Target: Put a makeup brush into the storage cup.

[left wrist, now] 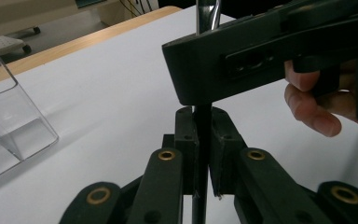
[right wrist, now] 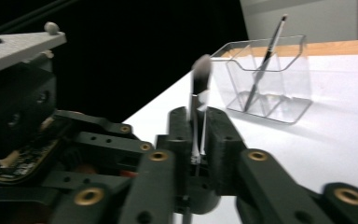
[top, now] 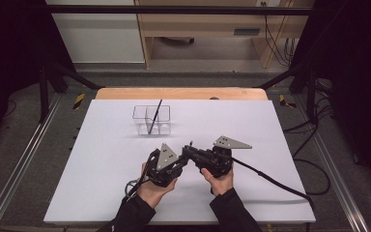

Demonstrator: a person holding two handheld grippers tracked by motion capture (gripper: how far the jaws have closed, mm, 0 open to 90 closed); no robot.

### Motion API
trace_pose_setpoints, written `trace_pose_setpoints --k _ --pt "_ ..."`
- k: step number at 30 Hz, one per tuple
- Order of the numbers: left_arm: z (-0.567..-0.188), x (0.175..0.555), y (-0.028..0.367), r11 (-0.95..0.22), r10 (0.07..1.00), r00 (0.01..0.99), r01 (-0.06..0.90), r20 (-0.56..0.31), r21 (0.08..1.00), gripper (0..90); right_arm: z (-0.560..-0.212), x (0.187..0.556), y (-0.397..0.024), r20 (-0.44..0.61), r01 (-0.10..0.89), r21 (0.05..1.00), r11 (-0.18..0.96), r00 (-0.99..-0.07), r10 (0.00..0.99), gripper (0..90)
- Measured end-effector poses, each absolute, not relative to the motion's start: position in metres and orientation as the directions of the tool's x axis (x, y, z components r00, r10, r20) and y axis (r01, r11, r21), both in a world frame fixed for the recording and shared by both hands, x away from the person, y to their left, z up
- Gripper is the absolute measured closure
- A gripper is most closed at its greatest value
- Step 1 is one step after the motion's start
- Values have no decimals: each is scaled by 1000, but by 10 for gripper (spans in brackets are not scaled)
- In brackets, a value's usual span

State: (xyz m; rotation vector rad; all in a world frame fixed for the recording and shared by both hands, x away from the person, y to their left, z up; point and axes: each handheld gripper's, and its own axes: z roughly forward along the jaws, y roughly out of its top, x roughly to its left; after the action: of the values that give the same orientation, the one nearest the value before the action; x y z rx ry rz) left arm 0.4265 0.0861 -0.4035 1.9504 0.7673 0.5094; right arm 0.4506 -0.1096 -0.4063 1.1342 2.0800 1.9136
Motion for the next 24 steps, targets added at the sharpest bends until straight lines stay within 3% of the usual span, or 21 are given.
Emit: trace_pose_setpoints --k 13,24 --pt "-402 431 114 -328 735 678 323 25 888 825 -396 444 -120 303 381 925 -15 -710 636 411" --pt "-399 431 137 -291 747 664 328 -1 899 824 -397 443 -130 189 343 936 76 -672 716 207"
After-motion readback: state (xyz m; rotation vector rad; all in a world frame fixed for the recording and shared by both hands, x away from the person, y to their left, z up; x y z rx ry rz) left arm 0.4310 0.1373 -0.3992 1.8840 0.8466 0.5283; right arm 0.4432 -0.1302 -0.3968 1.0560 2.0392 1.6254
